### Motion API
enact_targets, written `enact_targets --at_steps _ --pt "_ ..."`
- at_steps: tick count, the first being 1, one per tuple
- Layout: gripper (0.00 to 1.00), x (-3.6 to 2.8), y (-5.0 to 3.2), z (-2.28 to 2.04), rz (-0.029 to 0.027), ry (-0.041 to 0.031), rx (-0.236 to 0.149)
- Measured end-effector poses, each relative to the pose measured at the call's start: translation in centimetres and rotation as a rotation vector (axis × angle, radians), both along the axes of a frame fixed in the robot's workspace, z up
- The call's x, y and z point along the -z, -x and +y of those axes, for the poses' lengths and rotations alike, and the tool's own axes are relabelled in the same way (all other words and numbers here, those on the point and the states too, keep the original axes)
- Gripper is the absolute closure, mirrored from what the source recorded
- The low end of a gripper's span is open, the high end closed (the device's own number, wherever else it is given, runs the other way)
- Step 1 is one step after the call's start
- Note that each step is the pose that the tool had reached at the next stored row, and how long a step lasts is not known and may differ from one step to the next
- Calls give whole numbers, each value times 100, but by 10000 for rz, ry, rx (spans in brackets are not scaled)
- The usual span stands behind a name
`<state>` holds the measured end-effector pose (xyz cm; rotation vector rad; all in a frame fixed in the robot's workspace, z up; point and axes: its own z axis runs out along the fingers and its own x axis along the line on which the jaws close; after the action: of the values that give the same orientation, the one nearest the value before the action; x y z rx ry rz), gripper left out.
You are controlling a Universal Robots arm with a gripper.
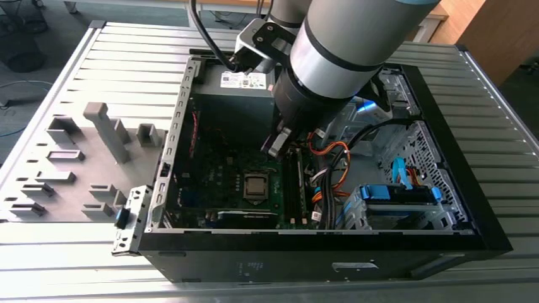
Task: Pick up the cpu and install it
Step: 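Install the first cpu locking lever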
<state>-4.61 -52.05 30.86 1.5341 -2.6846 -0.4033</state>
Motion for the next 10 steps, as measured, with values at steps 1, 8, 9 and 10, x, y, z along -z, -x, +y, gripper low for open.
enact_targets --at_steps 1,8,9,10 --pt "89 7 0 0 1 25 0" --pt "89 86 0 0 -1 173 0" --pt "89 95 0 0 -10 173 0" --pt "89 105 0 0 -20 173 0"
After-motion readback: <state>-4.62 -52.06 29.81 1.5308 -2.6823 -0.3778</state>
